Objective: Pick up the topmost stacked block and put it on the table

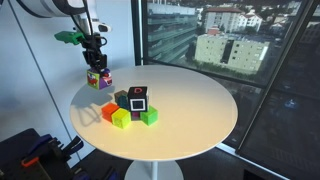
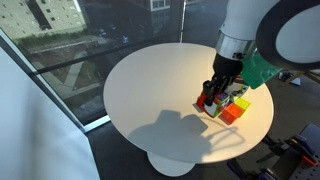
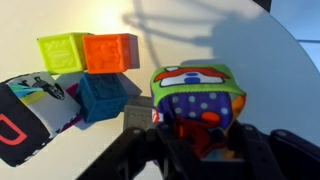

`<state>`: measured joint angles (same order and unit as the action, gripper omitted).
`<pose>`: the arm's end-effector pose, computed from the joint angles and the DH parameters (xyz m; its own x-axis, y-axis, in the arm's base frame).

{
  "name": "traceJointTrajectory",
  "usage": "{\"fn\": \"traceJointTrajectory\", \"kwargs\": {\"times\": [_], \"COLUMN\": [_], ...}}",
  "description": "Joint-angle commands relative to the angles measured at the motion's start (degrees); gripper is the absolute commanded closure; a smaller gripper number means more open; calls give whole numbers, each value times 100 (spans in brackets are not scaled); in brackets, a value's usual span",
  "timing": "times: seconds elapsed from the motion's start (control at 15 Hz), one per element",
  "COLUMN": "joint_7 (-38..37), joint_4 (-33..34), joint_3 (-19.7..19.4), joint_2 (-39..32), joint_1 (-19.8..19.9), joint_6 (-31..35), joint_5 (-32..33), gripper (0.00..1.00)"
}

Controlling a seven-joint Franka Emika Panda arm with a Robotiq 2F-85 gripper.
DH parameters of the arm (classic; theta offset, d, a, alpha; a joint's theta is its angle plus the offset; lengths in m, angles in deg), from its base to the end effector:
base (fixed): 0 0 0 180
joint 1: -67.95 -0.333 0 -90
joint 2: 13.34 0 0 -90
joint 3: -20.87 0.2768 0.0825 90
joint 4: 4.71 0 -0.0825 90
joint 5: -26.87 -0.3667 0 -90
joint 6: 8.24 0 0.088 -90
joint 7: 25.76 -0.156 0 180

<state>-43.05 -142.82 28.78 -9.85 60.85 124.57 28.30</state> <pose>0.4521 0.1190 0.2565 0.9995 -0.0233 -0.0232 -0.0225 -0.9991 0.0346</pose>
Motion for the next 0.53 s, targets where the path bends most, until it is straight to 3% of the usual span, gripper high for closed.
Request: {"fn": "traceJointTrajectory", "kwargs": {"times": [0.0,0.47], "joint_7": [-118,-306], "joint_4": [-9,-128], "joint_3": [39,54], "joint_2": [-134,-439], "joint_1": [-16,-126], "joint_6": [168,804], "joint_5": [100,413], "gripper": [77,77]}}
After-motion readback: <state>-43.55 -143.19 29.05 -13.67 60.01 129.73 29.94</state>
